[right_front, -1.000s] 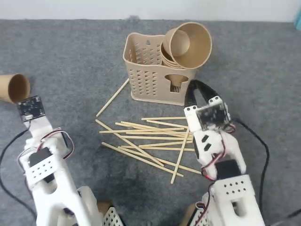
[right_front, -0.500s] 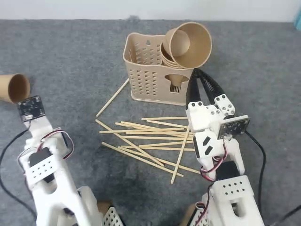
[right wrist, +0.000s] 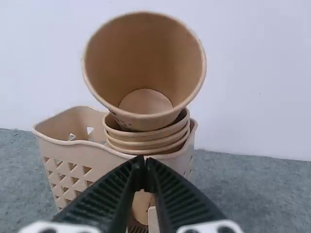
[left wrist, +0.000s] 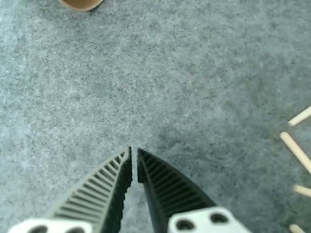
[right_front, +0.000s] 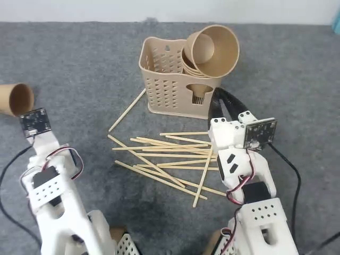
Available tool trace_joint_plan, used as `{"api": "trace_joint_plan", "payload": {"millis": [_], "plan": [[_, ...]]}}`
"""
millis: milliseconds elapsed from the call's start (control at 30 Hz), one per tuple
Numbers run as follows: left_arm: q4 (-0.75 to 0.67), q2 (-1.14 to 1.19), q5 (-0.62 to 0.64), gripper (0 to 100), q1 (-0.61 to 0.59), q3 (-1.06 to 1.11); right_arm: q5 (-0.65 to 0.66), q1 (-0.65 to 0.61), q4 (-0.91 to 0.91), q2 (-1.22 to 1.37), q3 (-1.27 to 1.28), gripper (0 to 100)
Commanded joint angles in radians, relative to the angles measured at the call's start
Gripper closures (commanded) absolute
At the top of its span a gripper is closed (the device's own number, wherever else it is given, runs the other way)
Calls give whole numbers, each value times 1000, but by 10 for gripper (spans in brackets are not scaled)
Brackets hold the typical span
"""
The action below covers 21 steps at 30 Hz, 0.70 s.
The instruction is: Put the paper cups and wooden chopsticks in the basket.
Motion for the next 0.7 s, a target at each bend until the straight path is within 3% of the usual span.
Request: {"api": "trace_joint_plan", "payload": {"millis": [0, 367, 667], "plan": [[-26, -23, -9, 977, 8, -2, -14, 1, 1, 18, -103, 991], [-26, -23, -9, 977, 8, -2, -120, 19, 1, 320, -347, 991], [-26, -23, -9, 977, 8, -2, -126, 15, -42, 320, -368, 991]]}}
